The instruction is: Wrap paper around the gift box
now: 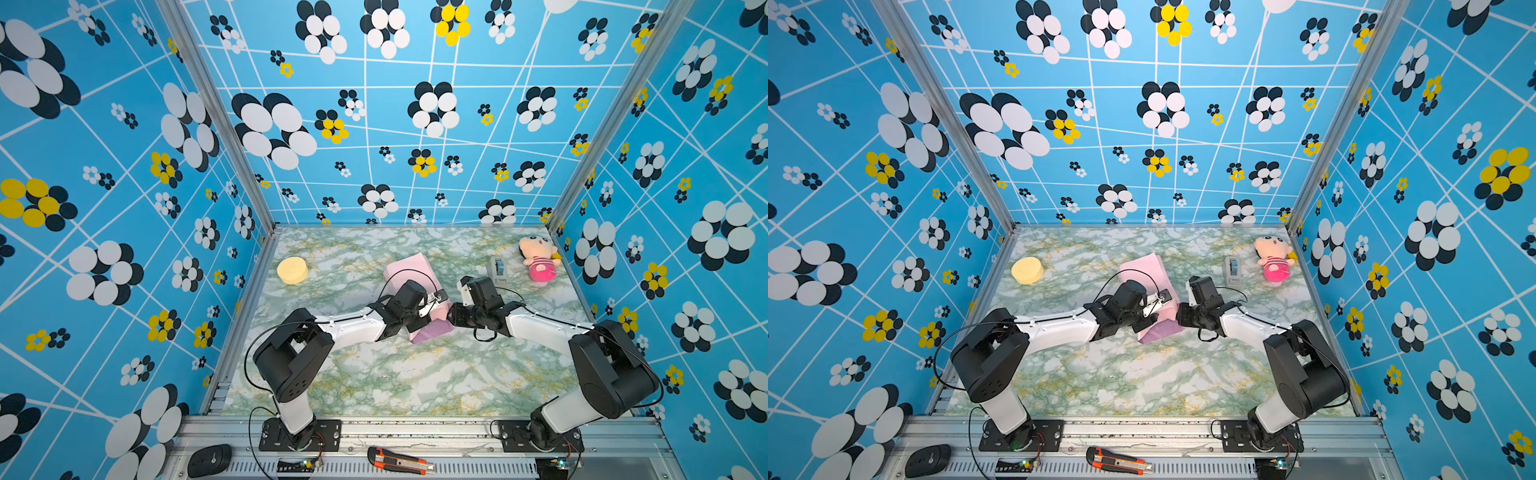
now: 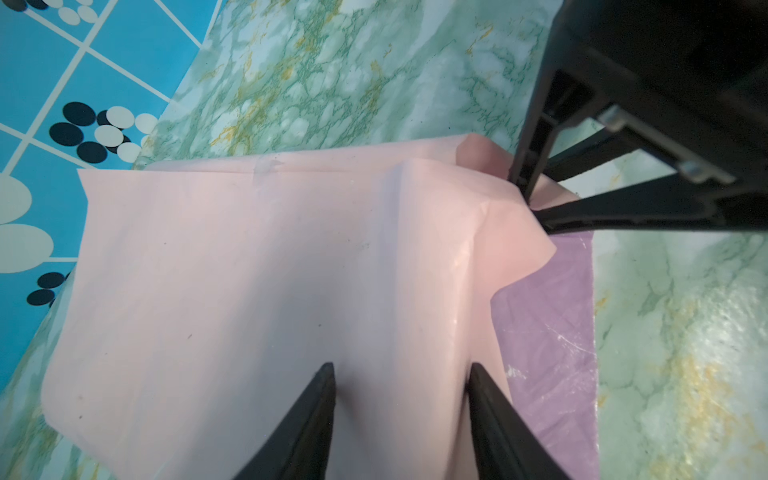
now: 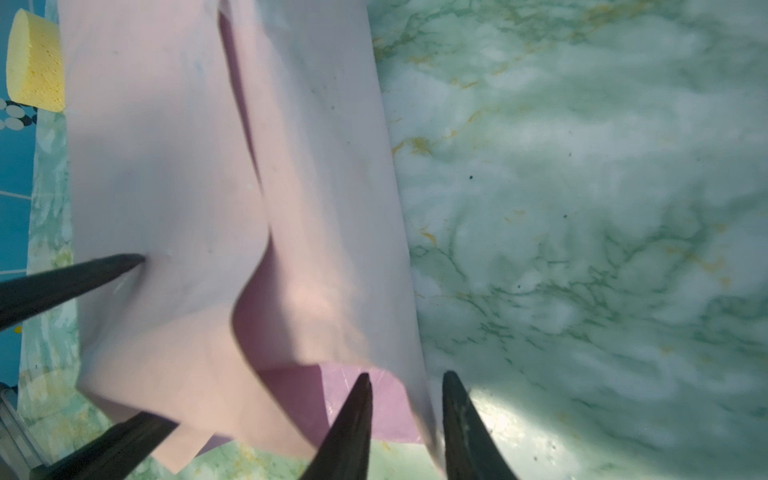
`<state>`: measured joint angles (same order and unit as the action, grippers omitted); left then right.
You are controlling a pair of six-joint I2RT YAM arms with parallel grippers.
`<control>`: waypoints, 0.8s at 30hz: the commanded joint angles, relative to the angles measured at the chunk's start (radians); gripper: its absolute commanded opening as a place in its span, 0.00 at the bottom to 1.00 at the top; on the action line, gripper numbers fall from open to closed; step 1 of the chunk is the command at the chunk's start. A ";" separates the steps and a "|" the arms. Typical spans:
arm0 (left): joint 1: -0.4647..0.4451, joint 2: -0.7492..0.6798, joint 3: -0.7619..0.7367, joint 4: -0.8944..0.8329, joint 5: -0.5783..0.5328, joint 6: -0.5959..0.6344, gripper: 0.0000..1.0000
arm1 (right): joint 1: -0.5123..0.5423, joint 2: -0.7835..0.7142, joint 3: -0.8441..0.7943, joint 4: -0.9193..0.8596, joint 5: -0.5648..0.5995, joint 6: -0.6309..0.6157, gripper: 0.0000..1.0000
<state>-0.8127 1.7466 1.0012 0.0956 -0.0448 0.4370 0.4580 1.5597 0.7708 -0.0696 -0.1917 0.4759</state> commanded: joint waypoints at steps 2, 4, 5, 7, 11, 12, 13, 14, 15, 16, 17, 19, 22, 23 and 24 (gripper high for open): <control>-0.003 0.034 0.016 -0.057 0.024 -0.011 0.52 | -0.002 -0.045 0.013 -0.141 0.037 -0.044 0.51; -0.003 0.033 0.016 -0.057 0.024 -0.009 0.52 | -0.022 -0.079 0.003 -0.170 0.023 -0.059 0.53; -0.003 0.033 0.015 -0.058 0.023 -0.009 0.52 | -0.037 -0.098 -0.001 -0.180 0.007 -0.063 0.53; -0.002 0.033 0.016 -0.059 0.026 -0.009 0.52 | -0.066 -0.132 -0.016 -0.175 -0.039 -0.065 0.54; -0.003 0.034 0.017 -0.058 0.027 -0.012 0.52 | -0.117 -0.152 -0.032 -0.125 -0.158 -0.053 0.53; -0.003 0.034 0.017 -0.059 0.027 -0.012 0.52 | -0.128 -0.146 -0.027 -0.123 -0.176 -0.049 0.52; -0.003 0.034 0.017 -0.059 0.027 -0.013 0.52 | -0.140 -0.140 -0.024 -0.111 -0.195 -0.044 0.52; -0.003 0.034 0.016 -0.058 0.027 -0.012 0.52 | -0.154 -0.136 -0.026 -0.093 -0.219 -0.038 0.52; -0.003 0.033 0.016 -0.060 0.027 -0.012 0.52 | -0.161 -0.132 -0.023 -0.092 -0.225 -0.033 0.50; -0.003 0.031 0.016 -0.062 0.026 -0.012 0.52 | -0.168 -0.127 -0.018 -0.101 -0.207 -0.033 0.48; -0.003 0.030 0.012 -0.060 0.026 -0.014 0.52 | -0.168 -0.122 -0.009 -0.108 -0.177 -0.030 0.44; -0.003 0.028 0.008 -0.056 0.027 -0.014 0.52 | -0.168 -0.102 0.002 -0.113 -0.131 -0.009 0.33; -0.003 0.031 0.010 -0.057 0.027 -0.014 0.51 | -0.168 -0.047 0.022 -0.085 -0.087 0.037 0.22; -0.003 0.031 0.010 -0.056 0.027 -0.015 0.51 | -0.168 -0.025 0.025 -0.064 -0.082 0.046 0.19; -0.003 0.031 0.010 -0.056 0.027 -0.017 0.51 | -0.168 -0.007 0.032 -0.051 -0.089 0.051 0.18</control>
<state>-0.8131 1.7470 1.0035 0.0902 -0.0444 0.4370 0.2932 1.5101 0.7738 -0.1608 -0.3130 0.4881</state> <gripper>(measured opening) 0.516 0.189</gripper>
